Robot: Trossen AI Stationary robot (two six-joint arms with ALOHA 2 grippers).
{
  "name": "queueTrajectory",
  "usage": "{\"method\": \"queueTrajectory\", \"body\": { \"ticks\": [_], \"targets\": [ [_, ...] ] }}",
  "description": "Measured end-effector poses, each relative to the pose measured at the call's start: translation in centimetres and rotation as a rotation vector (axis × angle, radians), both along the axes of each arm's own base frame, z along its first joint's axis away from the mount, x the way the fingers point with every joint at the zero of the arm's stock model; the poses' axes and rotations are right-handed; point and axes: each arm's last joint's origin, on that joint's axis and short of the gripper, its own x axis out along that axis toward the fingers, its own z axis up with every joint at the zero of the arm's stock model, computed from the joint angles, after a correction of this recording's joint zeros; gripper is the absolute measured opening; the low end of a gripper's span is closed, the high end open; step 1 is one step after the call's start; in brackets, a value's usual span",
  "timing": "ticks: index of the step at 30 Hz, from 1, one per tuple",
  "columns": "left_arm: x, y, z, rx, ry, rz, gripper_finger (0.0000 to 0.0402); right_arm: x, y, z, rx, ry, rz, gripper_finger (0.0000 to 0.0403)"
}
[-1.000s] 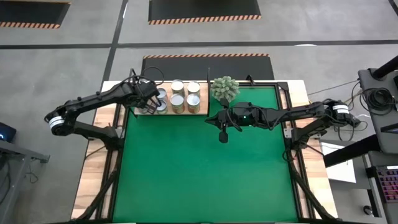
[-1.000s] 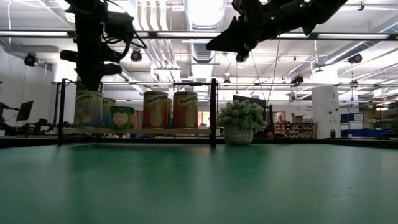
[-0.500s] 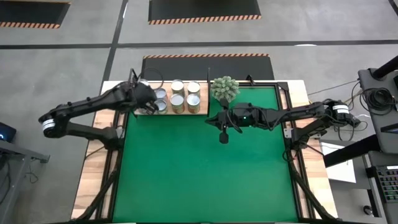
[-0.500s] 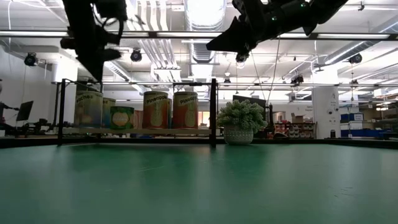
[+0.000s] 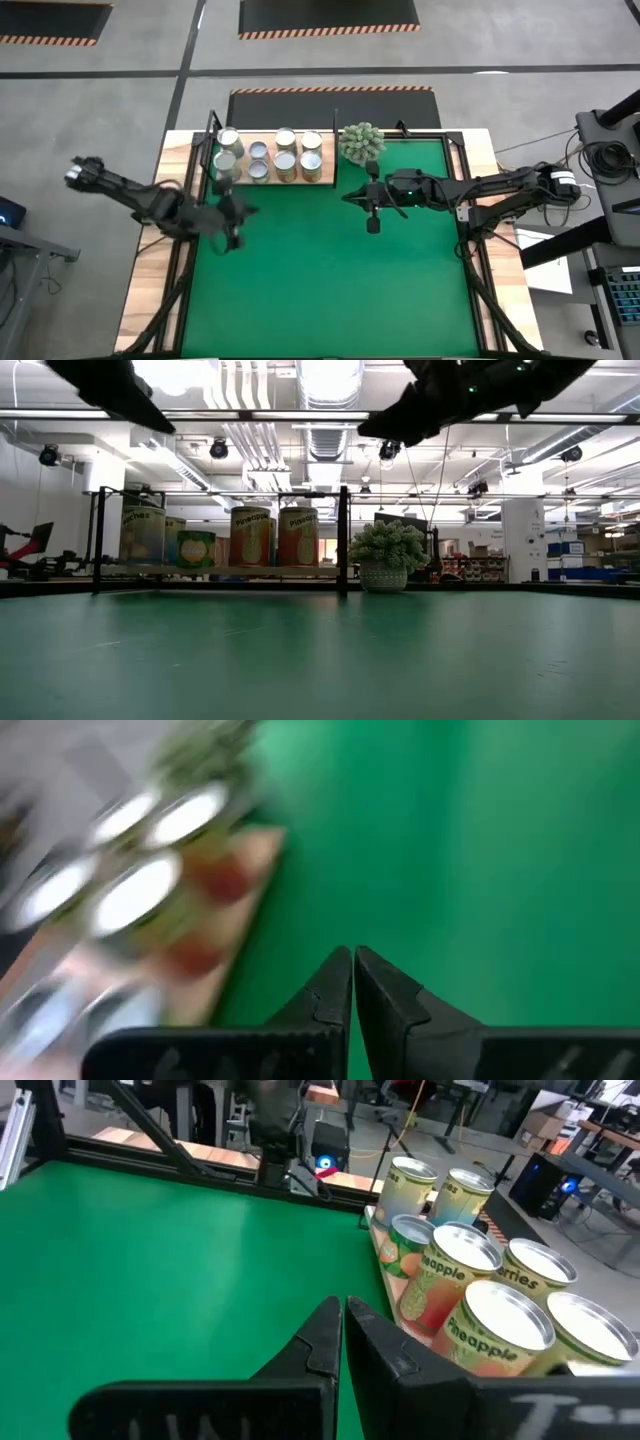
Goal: Pick and place cans onto a shelf
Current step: Return to Home Position
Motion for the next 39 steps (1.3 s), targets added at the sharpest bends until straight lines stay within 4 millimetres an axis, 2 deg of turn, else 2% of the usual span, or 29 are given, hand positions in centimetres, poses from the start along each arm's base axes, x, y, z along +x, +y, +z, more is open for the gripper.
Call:
{"method": "queueTrajectory", "body": {
  "ticks": [3, 6, 9, 12, 19, 31, 39],
  "targets": [
    [-0.7, -2.1, -1.1, 0.012, -0.092, -0.245, 0.0, -1.0, 0.1, -0.4, -0.003, 0.004, 0.001, 0.0009],
    [-1.3, -3.4, -1.7, 0.023, -0.201, -0.47, 0.0, -2.0, 0.1, -1.0, -0.015, 0.009, 0.003, 0.0009],
    [-1.9, -3.9, -2.1, 0.041, -0.29, -0.681, 0.0, -2.8, 0.1, -1.3, -0.01, 0.009, -0.01, 0.0009],
    [-2.5, -3.8, -2.2, 0.054, -0.355, -0.817, 0.0, -3.6, 0.1, -1.4, -0.017, 0.004, -0.029, 0.0009],
    [-4.2, -2.6, -1.9, 0.054, -0.433, -0.828, 0.0, -5.7, 0.3, -1.6, -0.041, -0.027, -0.027, 0.0009],
    [-6.5, -0.9, -3.3, 0.052, -0.528, -0.798, 0.0, -9.1, 0.5, -2.2, -0.055, -0.096, -0.022, 0.0009],
    [-7.5, 0.0, -4.0, 0.058, -0.597, -0.768, 0.0, -11.5, 0.7, -3.6, -0.039, -0.136, -0.026, 0.0009]
  ]
}}
